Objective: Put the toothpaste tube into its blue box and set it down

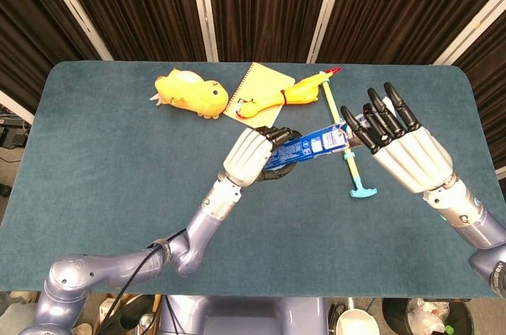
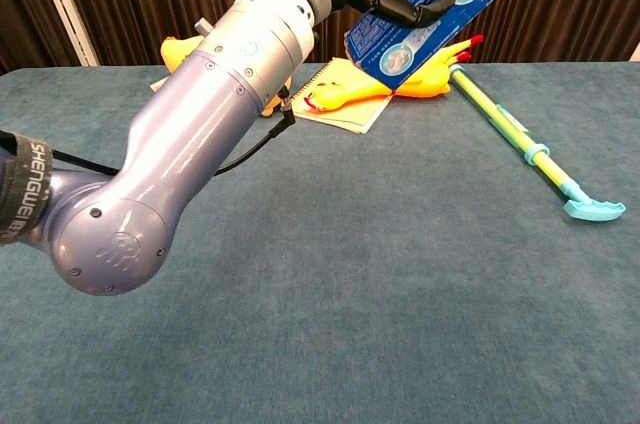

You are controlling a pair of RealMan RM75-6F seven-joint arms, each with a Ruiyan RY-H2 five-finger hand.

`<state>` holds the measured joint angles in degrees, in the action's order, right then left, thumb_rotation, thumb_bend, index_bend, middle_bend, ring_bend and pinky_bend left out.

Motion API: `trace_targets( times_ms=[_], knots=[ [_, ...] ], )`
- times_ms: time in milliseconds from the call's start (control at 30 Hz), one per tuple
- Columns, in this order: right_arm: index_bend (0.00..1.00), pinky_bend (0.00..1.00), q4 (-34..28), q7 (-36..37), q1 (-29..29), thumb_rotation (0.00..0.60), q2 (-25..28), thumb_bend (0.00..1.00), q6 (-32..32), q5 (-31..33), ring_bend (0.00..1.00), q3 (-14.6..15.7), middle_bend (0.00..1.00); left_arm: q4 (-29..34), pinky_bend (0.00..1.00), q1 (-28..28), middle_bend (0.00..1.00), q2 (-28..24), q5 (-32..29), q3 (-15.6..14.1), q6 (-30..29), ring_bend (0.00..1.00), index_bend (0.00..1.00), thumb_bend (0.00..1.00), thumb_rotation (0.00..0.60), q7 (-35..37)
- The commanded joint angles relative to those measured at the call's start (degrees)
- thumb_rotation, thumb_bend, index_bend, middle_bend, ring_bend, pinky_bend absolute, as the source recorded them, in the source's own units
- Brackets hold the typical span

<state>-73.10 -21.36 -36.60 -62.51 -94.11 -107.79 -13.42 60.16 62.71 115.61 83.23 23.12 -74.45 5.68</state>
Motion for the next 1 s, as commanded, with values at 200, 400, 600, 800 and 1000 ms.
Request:
trace_targets(
  times_ms=[200, 400, 600, 800, 1000],
  knots=[
    [0.09, 0.18, 0.72, 0.10, 0.62, 0.600, -1.04, 0.40, -0.58, 1.37, 0.18, -0.39, 0.39, -0.18, 0.61, 0.01, 0.59, 0.06, 0.09, -0.29, -0.06, 0.56, 0.46, 0.49, 0.600, -0.01],
    [0.08, 0.17, 0.65, 0.26, 0.53, 0.600, -1.56, 0.40, -2.08, 1.72, 0.18, -1.38, 0.39, -0.65, 0.60, 0.22, 0.57, 0.40, -0.20, 0.60, -0.90, 0.54, 0.45, 0.48, 0.600, 0.47],
    [0.08, 0.17, 1.60, 1.36, 1.25, 0.600, -1.55, 0.40, -3.32, 2.52, 0.18, -1.70, 0.39, -1.01, 0.60, 0.28, 0.57, 0.81, 0.15, 0.82, -2.08, 0.54, 0.44, 0.49, 0.600, 1.33],
    [0.08, 0.17, 2.32, 3.20, 1.82, 0.600, -1.95, 0.40, -5.29, 2.97, 0.18, -2.12, 0.39, -1.47, 0.60, 0.25, 0.57, 1.18, 0.39, 0.85, -2.95, 0.53, 0.44, 0.49, 0.600, 2.33],
    [0.08, 0.17, 3.35, 4.17, 2.11, 0.600, -1.97, 0.45, -5.54, 2.95, 0.18, -1.79, 0.39, -1.66, 0.60, 0.35, 0.57, 1.21, 0.44, 0.85, -3.08, 0.53, 0.44, 0.49, 0.600, 2.72]
  ],
)
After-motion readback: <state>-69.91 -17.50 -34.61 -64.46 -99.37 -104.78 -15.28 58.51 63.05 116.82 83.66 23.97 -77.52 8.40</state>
